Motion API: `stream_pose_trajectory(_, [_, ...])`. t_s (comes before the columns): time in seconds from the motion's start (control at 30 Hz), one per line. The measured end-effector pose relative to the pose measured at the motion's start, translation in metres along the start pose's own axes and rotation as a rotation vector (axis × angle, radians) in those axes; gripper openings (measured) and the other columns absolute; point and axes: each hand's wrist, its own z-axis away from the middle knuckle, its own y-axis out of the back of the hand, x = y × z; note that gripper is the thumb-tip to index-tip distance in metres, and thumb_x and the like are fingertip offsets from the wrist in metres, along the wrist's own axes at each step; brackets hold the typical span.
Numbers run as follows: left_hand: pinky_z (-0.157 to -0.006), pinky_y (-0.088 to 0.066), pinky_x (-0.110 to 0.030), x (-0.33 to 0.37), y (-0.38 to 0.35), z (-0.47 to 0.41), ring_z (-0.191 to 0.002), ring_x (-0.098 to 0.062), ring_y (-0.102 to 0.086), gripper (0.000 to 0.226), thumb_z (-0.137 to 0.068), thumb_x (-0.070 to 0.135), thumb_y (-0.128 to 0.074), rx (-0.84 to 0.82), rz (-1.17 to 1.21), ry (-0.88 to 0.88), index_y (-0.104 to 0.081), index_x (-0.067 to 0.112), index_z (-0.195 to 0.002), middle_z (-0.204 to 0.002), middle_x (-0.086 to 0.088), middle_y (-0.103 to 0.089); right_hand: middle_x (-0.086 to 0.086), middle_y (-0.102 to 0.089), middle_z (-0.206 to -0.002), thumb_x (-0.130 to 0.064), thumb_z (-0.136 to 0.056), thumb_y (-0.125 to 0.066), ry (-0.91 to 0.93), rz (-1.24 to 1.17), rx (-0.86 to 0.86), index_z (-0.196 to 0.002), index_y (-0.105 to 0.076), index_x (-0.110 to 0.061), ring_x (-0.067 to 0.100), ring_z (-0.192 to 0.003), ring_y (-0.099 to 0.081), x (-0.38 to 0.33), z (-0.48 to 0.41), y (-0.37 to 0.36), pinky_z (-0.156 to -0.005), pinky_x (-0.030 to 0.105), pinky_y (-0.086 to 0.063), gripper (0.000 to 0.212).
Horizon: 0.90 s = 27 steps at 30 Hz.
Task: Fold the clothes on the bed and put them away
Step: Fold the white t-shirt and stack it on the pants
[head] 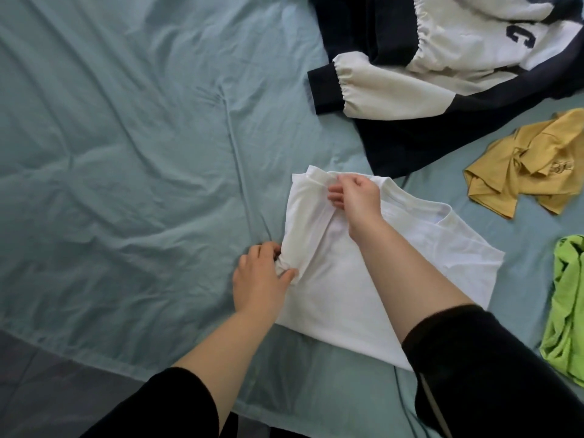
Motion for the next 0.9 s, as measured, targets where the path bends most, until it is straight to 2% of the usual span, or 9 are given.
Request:
stream_pose_trajectory(0.1, [-0.089, -0.039, -0.036, -0.001, 0.000, 0.007, -0.110, -0.020, -0.051, 0.039, -0.080, 0.049, -0.069, 0.005, 0.087, 0.091, -0.056, 0.029, -0.111, -0.112, 0.006, -0.057, 0.002, -0.062, -0.086, -0.017, -0.087, -0.056, 0.114, 0.280, 0.043, -0.086, -0.057, -0.017, 0.021, -0.080, -0.058, 0.019, 0.032, -0.008, -0.071, 0.022, -0.046, 0.001])
stream_pose_trajectory(0.13, [-0.089, -0.037, -0.036, 0.000, -0.001, 0.008, -0.111, -0.020, -0.050, 0.038, -0.081, 0.052, -0.067, 0.000, 0.062, 0.117, -0.056, 0.030, -0.109, -0.112, 0.007, -0.058, 0.004, -0.059, -0.097, -0.019, -0.084, -0.060, 0.121, 0.363, 0.028, -0.095, -0.055, -0.016, 0.023, -0.089, -0.056, 0.026, 0.041, -0.016, -0.073, 0.020, -0.043, 0.012])
stream_pose_trajectory(0.23, [-0.087, -0.028, -0.035, 0.005, -0.005, 0.009, -0.112, -0.020, -0.048, 0.028, -0.085, 0.051, -0.059, -0.025, -0.111, 0.131, -0.055, 0.031, -0.105, -0.112, 0.008, -0.059, 0.010, -0.043, -0.125, -0.039, -0.078, -0.072, 0.128, 0.706, 0.054, -0.120, -0.044, -0.009, 0.030, -0.114, -0.042, 0.046, 0.052, -0.049, -0.091, 0.031, -0.036, 0.059])
stream_pose_trajectory(0.33, [-0.079, -0.023, -0.034, 0.008, -0.007, 0.007, -0.102, -0.020, -0.050, 0.009, -0.087, 0.039, -0.050, -0.018, -0.112, 0.119, -0.051, 0.030, -0.089, -0.099, 0.008, -0.062, 0.010, -0.039, -0.129, -0.047, -0.079, -0.070, 0.145, 0.845, 0.172, -0.123, -0.038, -0.010, 0.031, -0.117, -0.039, 0.049, 0.055, -0.069, -0.093, 0.037, -0.039, 0.066])
stream_pose_trajectory(0.47, [-0.073, -0.033, -0.033, 0.010, -0.008, 0.017, -0.069, -0.015, -0.050, 0.019, -0.088, 0.041, -0.051, -0.049, -0.001, 0.149, -0.043, 0.027, -0.079, -0.076, 0.010, -0.060, 0.007, -0.052, -0.120, -0.020, -0.088, -0.055, 0.190, 0.612, 0.172, -0.116, -0.050, -0.011, 0.026, -0.110, -0.049, 0.049, 0.051, -0.050, -0.081, 0.031, -0.041, 0.031])
stream_pose_trajectory(0.57, [-0.057, -0.040, -0.033, 0.018, -0.013, 0.032, -0.064, -0.016, -0.054, 0.022, -0.091, 0.040, -0.051, -0.109, 0.087, 0.109, -0.038, 0.028, -0.078, -0.074, 0.007, -0.057, -0.003, -0.059, -0.082, -0.011, -0.086, -0.051, 0.131, 0.272, 0.107, -0.087, -0.054, -0.012, 0.016, -0.077, -0.054, 0.050, 0.050, -0.014, -0.065, 0.025, -0.039, 0.004])
stream_pose_trajectory(0.63, [-0.055, -0.040, -0.033, 0.029, -0.018, 0.043, -0.064, -0.015, -0.055, 0.018, -0.090, 0.036, -0.049, -0.122, 0.070, 0.040, -0.037, 0.029, -0.079, -0.075, 0.007, -0.055, -0.002, -0.047, -0.063, -0.008, -0.083, -0.055, 0.031, 0.074, 0.132, -0.069, -0.044, -0.013, 0.016, -0.061, -0.044, 0.052, 0.046, 0.014, -0.060, 0.027, -0.036, 0.018])
stream_pose_trajectory(0.73, [-0.057, -0.040, -0.034, 0.052, -0.033, 0.062, -0.068, -0.019, -0.055, 0.016, -0.089, 0.032, -0.048, -0.172, -0.021, -0.107, -0.033, 0.030, -0.084, -0.084, 0.007, -0.052, 0.008, -0.054, -0.072, -0.008, -0.082, -0.059, -0.106, -0.126, 0.120, -0.072, -0.052, -0.011, 0.019, -0.070, -0.049, 0.057, 0.042, 0.062, -0.064, 0.031, -0.040, 0.012])
stream_pose_trajectory(0.9, [-0.054, -0.036, -0.032, 0.103, -0.079, 0.094, -0.068, -0.021, -0.052, 0.018, -0.087, 0.030, -0.046, -0.272, -0.060, -0.241, -0.028, 0.032, -0.085, -0.085, 0.009, -0.050, 0.006, -0.067, -0.081, -0.011, -0.082, -0.059, -0.081, -0.101, 0.112, -0.081, -0.060, -0.015, 0.021, -0.073, -0.062, 0.072, 0.031, 0.152, -0.067, 0.033, -0.051, 0.004])
